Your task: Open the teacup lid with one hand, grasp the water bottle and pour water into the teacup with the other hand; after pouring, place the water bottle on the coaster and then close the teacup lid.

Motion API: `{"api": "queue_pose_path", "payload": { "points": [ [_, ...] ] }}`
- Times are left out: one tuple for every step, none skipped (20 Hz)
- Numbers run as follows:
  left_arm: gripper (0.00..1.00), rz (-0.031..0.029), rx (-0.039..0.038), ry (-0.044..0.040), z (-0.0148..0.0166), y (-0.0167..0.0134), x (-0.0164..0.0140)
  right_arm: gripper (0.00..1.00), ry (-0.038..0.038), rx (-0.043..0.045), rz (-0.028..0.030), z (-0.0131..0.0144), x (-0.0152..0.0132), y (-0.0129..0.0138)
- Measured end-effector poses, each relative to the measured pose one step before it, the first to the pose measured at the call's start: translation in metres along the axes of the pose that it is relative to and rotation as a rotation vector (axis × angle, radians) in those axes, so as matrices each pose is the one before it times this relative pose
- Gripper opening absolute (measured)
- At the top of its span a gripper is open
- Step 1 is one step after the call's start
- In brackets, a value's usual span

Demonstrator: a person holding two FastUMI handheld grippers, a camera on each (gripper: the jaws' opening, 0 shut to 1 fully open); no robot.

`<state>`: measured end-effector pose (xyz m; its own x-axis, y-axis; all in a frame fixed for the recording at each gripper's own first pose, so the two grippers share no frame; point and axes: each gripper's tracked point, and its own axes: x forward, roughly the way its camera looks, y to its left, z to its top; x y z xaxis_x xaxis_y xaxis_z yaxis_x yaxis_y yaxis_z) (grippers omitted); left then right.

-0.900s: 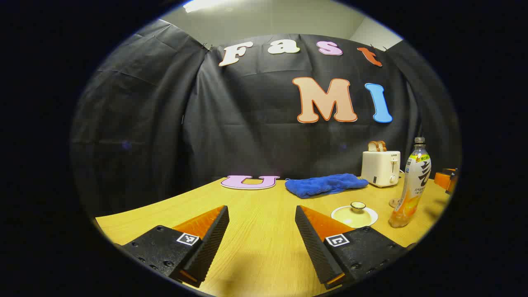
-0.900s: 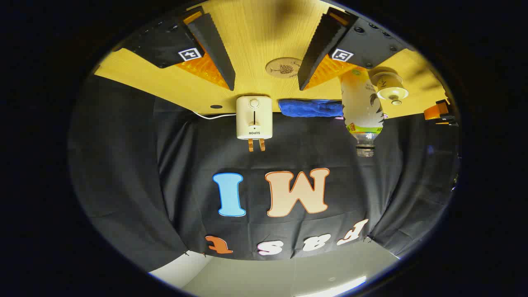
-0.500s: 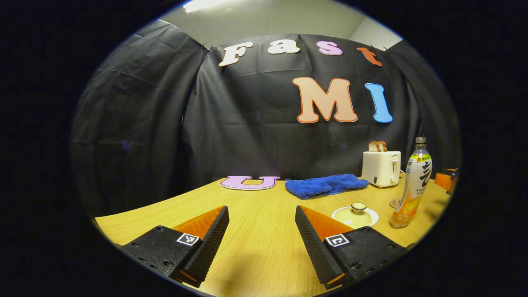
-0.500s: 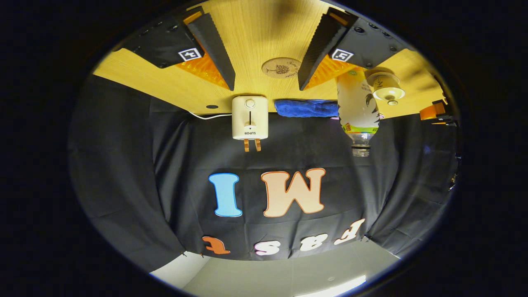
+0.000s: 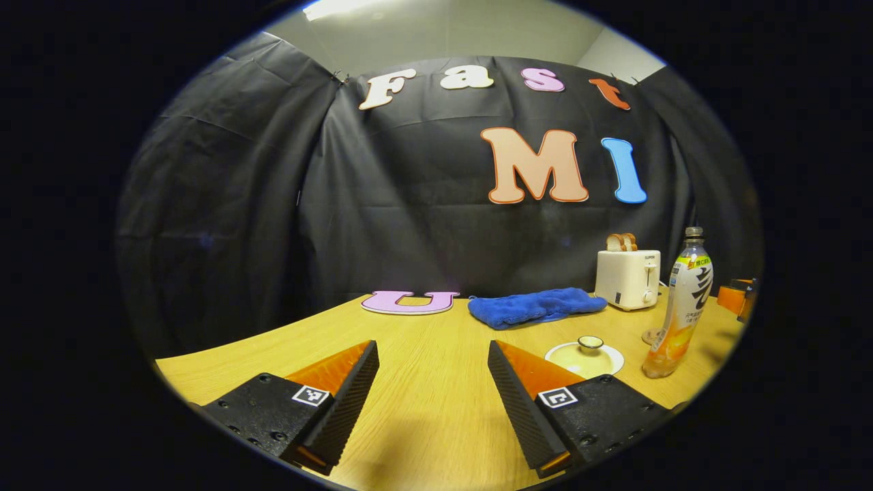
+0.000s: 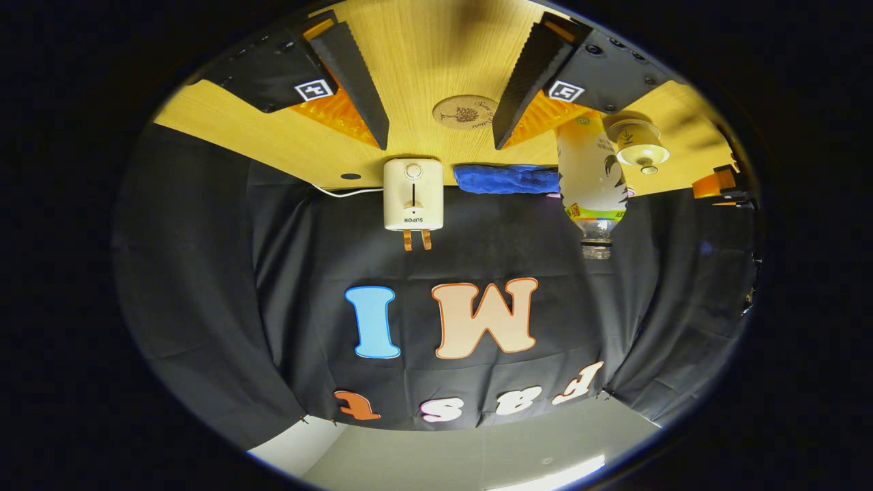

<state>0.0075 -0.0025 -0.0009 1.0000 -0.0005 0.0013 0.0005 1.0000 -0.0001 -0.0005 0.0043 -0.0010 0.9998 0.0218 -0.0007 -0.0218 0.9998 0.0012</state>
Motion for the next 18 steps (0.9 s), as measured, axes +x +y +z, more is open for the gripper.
{"api": "queue_pose_path", "payload": {
  "points": [
    [0.95, 0.00196, 0.00008, 0.00194, 0.00015, -0.00048, 0.00029, 0.94, 0.0001, 0.00022, -0.00016, -0.00029, -0.0002, -0.00003],
    [0.94, -0.00222, 0.0, -0.00054, -0.00019, -0.00087, 0.00048, 0.97, -0.0002, -0.00009, -0.00004, 0.00034, 0.00052, -0.00004],
    [0.95, -0.0067, 0.00021, 0.00027, 0.00018, -0.00109, -0.00003, 0.97, 0.00006, 0.00007, -0.00007, -0.00027, -0.00034, -0.00001],
    [0.95, -0.00761, -0.00025, -0.00072, -0.00044, -0.00037, 0.0, 0.97, -0.00005, -0.00012, 0.00006, 0.00022, 0.00003, 0.0001],
    [0.95, -0.00747, -0.00015, -0.00083, 0.00031, -0.00116, 0.00004, 0.97, -0.00007, 0.00015, 0.00002, -0.00045, 0.00014, -0.00003],
    [0.95, -0.01129, -0.00045, -0.0003, -0.0001, -0.00181, 0.00077, 0.94, -0.00001, -0.00009, 0.00001, 0.00037, 0.00006, -0.00003],
    [0.95, -0.01185, -0.00047, -0.00092, 0.00145, -0.00389, 0.00264, 0.94, 0.00008, 0.0001, -0.00008, -0.00046, 0.00004, 0.00001],
    [0.95, -0.01561, -0.00048, -0.00102, 0.00169, -0.00647, 0.0071, 0.97, -0.00021, -0.00006, -0.00002, 0.00024, -0.00013, 0.00001],
    [0.95, -0.01967, -0.00046, 0.0005, 0.00037, -0.00601, 0.00358, 0.94, 0.00015, 0.00015, -0.00007, -0.00038, 0.00019, -0.00004],
    [0.95, -0.0238, -0.00103, -0.00169, -0.0006, -0.00569, 0.00005, 1.0, -0.00011, -0.00003, -0.00001, 0.00058, -0.00003, -0.00009],
    [0.95, -0.02379, 0.00019, 0.00065, 0.0008, -0.00506, 0.0012, 0.94, 0.00002, 0.00009, -0.00012, -0.00041, -0.00016, 0.00023],
    [0.95, -0.02896, -0.00098, -0.00145, -0.00113, -0.00617, -0.0003, 0.95, -0.00016, -0.00005, 0.00003, 0.00011, 0.0002, -0.00006],
    [0.95, -0.0323, -0.0006, -0.00121, 0.00056, -0.00701, 0.0018, 0.97, 0.00005, 0.00002, 0.0, -0.00019, -0.00004, 0.00014],
    [0.95, -0.03602, -0.00091, -0.00123, -0.00073, -0.00759, -0.00001, 0.94, 0.0, 0.00002, 0.00001, 0.00028, -0.00001, 0.00004],
    [0.94, -0.03821, -0.0009, -0.00212, -0.00079, -0.00872, 0.00254, 0.94, -0.00004, -0.00002, -0.0001, -0.00015, -0.00013, -0.00009],
    [0.94, -0.03865, -0.0008, -0.00066, -0.00017, -0.00826, 0.00227, 0.94, 0.00006, 0.00002, -0.00009, 0.00037, 0.00038, -0.00023],
    [0.94, -0.03569, -0.00089, -0.00102, 0.00165, -0.00856, 0.00244, 0.94, -0.00009, 0.0, 0.00001, -0.00047, -0.00019, 0.00016],
    [0.94, -0.03342, -0.0006, 0.00004, -0.00099, -0.00745, 0.00297, 0.94, 0.00003, -0.00008, -0.00006, 0.00036, 0.00002, -0.00004]
  ]
}}
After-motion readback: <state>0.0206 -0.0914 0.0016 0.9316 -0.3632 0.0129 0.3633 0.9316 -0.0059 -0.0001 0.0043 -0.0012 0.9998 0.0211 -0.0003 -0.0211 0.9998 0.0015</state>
